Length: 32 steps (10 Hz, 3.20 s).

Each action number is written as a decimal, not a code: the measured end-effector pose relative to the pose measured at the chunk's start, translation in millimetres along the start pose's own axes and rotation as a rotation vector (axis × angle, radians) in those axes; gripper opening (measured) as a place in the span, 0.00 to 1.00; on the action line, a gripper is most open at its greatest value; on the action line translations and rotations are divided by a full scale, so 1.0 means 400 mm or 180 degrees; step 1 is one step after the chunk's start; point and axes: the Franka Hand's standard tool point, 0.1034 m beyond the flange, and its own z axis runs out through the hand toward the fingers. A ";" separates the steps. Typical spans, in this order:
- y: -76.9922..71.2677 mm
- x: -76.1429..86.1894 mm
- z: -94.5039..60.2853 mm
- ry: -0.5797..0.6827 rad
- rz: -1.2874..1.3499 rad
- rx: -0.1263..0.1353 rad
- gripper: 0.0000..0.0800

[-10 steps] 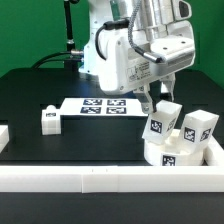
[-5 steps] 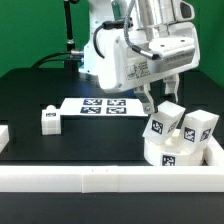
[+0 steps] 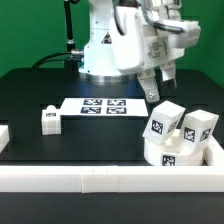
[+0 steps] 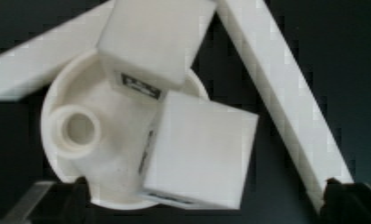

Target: Assemble stool

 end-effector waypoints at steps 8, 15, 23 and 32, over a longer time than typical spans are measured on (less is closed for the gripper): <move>0.018 -0.044 0.009 0.0035 -0.2785 -0.0252 0.81; 0.005 -0.022 0.016 0.0261 -0.5513 -0.0269 0.81; -0.010 0.016 0.014 0.0139 -0.7556 -0.0732 0.81; 0.009 0.014 0.043 -0.0624 -0.7358 -0.1991 0.81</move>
Offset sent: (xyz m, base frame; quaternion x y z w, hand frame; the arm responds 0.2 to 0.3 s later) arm 0.0000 0.0000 0.0000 0.0000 0.0000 -0.1790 0.9838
